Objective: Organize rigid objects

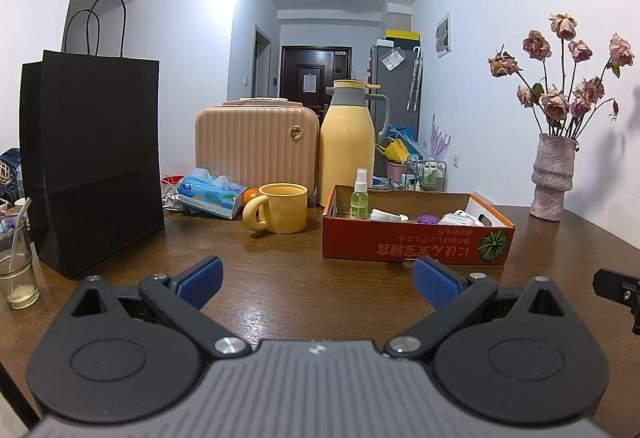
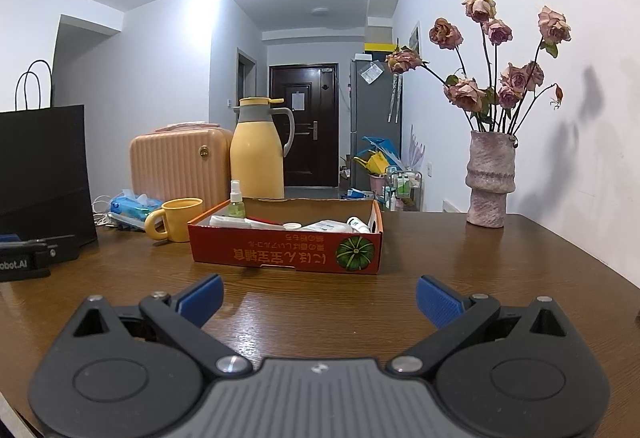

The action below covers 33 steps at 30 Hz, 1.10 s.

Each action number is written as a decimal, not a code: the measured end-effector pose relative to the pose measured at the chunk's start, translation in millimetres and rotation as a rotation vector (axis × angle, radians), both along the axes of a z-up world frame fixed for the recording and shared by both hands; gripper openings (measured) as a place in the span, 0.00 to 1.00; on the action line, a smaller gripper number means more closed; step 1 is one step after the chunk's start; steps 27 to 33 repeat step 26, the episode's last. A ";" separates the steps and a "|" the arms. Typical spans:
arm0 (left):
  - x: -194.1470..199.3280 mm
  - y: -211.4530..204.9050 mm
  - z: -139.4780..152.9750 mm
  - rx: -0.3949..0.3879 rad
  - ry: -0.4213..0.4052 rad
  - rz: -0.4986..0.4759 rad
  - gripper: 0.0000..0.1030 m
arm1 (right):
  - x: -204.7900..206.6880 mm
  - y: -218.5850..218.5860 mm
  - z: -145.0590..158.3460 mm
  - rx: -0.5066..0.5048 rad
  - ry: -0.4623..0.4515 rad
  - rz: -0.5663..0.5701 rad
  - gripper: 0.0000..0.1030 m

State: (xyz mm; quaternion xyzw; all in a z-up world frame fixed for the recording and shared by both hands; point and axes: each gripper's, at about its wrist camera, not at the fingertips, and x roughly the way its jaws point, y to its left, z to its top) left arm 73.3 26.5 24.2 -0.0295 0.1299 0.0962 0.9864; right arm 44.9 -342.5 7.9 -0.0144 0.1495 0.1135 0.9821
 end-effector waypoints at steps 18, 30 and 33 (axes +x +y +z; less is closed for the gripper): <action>-1.3 0.7 -0.6 0.004 -0.001 0.003 1.00 | -0.1 1.2 0.1 -0.001 0.000 0.001 1.00; -1.5 0.0 -0.4 0.006 0.005 -0.001 1.00 | -2.0 6.7 0.9 -0.003 0.002 0.003 1.00; -1.5 0.0 -0.4 0.006 0.005 -0.001 1.00 | -2.0 6.7 0.9 -0.003 0.002 0.003 1.00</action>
